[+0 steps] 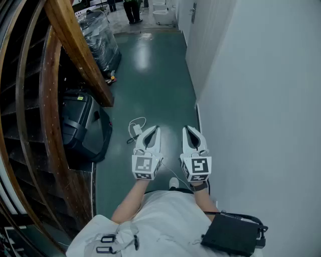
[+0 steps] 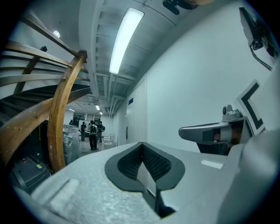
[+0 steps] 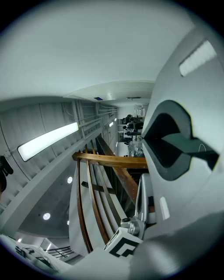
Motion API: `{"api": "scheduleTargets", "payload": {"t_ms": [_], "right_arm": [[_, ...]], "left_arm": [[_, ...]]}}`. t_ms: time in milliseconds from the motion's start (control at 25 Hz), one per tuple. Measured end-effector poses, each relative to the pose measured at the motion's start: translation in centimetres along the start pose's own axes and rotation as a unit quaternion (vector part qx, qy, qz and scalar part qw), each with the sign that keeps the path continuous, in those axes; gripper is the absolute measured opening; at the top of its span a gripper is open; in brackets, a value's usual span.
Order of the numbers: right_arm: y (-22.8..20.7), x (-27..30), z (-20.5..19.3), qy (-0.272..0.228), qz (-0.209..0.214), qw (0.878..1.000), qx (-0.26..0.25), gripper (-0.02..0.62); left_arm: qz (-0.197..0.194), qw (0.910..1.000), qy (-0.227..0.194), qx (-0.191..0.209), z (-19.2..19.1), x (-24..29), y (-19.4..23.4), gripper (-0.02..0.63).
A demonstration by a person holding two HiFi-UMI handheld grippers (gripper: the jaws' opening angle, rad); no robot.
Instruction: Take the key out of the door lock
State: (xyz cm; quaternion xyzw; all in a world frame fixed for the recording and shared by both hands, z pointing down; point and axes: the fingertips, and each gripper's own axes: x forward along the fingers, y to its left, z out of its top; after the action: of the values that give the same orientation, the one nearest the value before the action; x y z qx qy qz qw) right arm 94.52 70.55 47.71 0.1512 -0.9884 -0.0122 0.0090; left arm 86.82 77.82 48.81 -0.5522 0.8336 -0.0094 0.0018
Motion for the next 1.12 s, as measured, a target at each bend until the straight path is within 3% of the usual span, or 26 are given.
{"api": "scheduleTargets", "payload": {"t_ms": [160, 320, 440, 520, 640, 840, 1000, 1120], "right_arm": [[-4.1, 0.5, -2.1, 0.026, 0.009, 0.999, 0.023, -0.006], [-7.2, 1.5, -5.8, 0.093, 0.014, 0.99, 0.107, 0.006], [-8.2, 2.5, -5.2, 0.069, 0.014, 0.99, 0.123, 0.02], [-8.9, 3.6, -4.7, 0.055, 0.004, 0.991, 0.123, -0.007], [-9.5, 5.2, -5.0, 0.052, -0.008, 0.991, 0.125, -0.009], [-9.7, 9.2, -5.5, 0.034, 0.0, 0.994, 0.104, -0.009], [-10.5, 14.9, -6.0, 0.047, -0.005, 0.998, 0.041, -0.009], [-10.5, 19.9, -3.8, 0.025, 0.03, 0.999, -0.005, -0.002]], "left_arm": [[0.004, 0.9998, 0.011, -0.015, -1.3, 3.0, -2.7, 0.003], [0.012, 0.9997, 0.008, -0.02, -1.2, 4.9, -4.0, 0.003], [0.043, 0.9979, 0.012, -0.046, -1.2, 6.0, -2.6, 0.003], [0.058, 0.996, 0.019, -0.065, -1.7, 6.8, -1.6, -0.002], [0.065, 0.9946, 0.031, -0.075, -2.9, 8.1, -0.7, -0.003], [0.062, 0.9964, 0.043, -0.039, -4.7, 12.0, 1.0, -0.003], [0.067, 0.9964, 0.038, -0.036, -5.5, 16.8, 4.8, -0.003], [0.059, 0.9971, 0.028, -0.037, -4.6, 21.4, 8.3, -0.002]]}}
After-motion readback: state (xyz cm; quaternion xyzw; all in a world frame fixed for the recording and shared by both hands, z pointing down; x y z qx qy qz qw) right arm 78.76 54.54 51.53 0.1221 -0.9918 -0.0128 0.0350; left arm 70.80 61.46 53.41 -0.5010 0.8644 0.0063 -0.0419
